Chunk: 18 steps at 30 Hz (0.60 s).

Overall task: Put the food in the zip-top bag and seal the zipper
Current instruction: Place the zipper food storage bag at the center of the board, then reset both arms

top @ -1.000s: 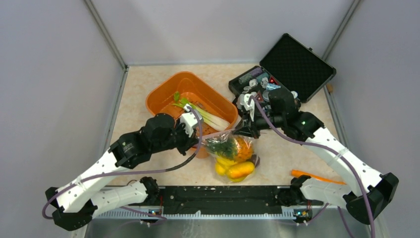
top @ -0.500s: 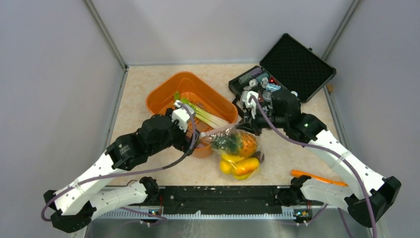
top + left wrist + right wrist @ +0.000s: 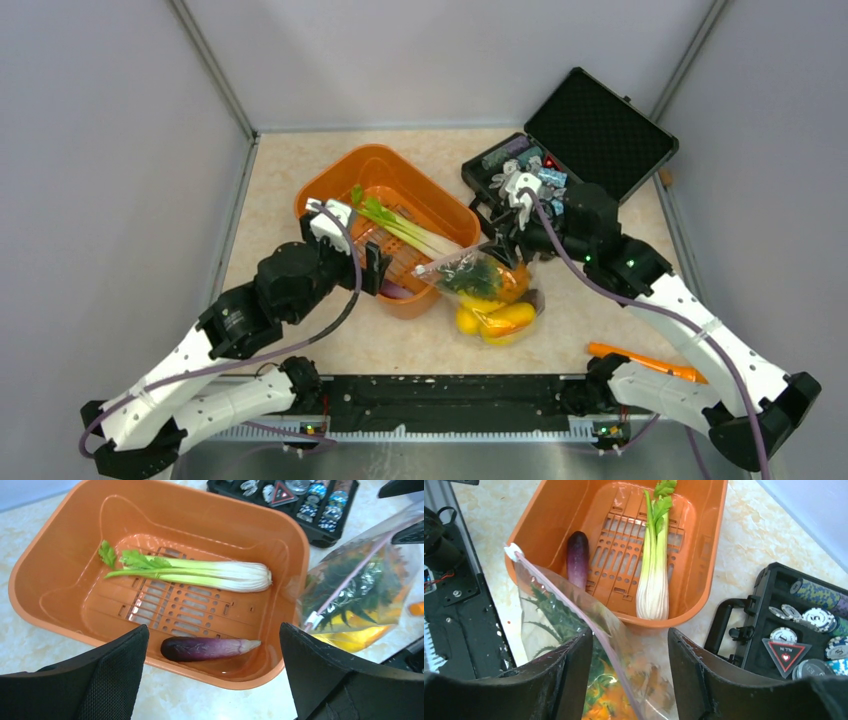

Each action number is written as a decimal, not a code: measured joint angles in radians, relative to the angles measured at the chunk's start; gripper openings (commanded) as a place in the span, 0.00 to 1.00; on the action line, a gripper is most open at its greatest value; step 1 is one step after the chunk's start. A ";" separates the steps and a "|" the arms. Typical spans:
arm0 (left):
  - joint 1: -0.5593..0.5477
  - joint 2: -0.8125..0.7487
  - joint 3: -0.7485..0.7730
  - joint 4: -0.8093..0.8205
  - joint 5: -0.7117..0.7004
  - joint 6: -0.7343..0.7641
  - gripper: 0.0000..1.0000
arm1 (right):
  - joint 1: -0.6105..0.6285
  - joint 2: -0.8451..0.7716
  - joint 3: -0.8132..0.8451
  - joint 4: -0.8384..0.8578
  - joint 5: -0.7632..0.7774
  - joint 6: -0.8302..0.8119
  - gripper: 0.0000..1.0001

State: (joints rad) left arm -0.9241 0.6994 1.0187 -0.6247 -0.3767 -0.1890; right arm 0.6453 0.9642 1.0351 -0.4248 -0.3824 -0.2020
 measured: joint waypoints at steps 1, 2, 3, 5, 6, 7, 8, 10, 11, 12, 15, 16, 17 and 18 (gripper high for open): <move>0.000 0.004 -0.011 0.002 -0.016 -0.010 0.99 | 0.000 0.005 0.002 0.002 0.006 0.005 0.60; 0.000 0.006 -0.019 0.004 -0.032 -0.021 0.99 | 0.000 0.008 0.002 0.002 0.016 0.011 0.61; 0.000 0.009 -0.024 0.005 -0.042 -0.027 0.99 | 0.000 0.011 0.002 0.002 0.026 0.019 0.63; 0.000 0.015 -0.028 0.006 -0.068 -0.042 0.99 | 0.000 0.011 0.002 0.010 0.051 0.036 0.66; 0.000 0.016 -0.029 0.009 -0.078 -0.047 0.99 | 0.000 0.006 0.002 0.022 0.064 0.046 0.68; 0.002 0.016 -0.029 0.014 -0.089 -0.052 0.99 | 0.000 -0.001 0.000 0.036 0.079 0.056 0.68; 0.003 0.016 -0.029 0.021 -0.097 -0.055 0.99 | 0.000 -0.011 -0.002 0.052 0.098 0.068 0.68; 0.010 0.016 -0.029 0.029 -0.113 -0.061 0.99 | 0.000 -0.048 -0.014 0.096 0.146 0.093 0.69; 0.014 0.016 -0.029 0.030 -0.119 -0.064 0.99 | 0.000 -0.065 -0.016 0.109 0.173 0.104 0.69; 0.021 0.016 -0.029 0.029 -0.125 -0.068 0.99 | 0.000 -0.081 -0.020 0.125 0.203 0.119 0.69; 0.056 0.016 -0.029 0.028 -0.138 -0.076 0.99 | -0.004 -0.111 -0.021 0.164 0.322 0.159 0.71; 0.075 0.016 -0.029 0.028 -0.137 -0.080 0.99 | -0.010 -0.115 -0.021 0.172 0.365 0.178 0.71; 0.092 0.017 -0.029 0.027 -0.136 -0.082 0.99 | -0.016 -0.117 -0.021 0.177 0.396 0.192 0.72; 0.118 0.020 -0.029 0.027 -0.130 -0.086 0.99 | -0.035 -0.120 -0.024 0.180 0.436 0.217 0.73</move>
State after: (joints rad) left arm -0.8062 0.7197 0.9897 -0.5980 -0.5064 -0.2749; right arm 0.6106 0.8444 1.0111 -0.2451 0.0536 0.0151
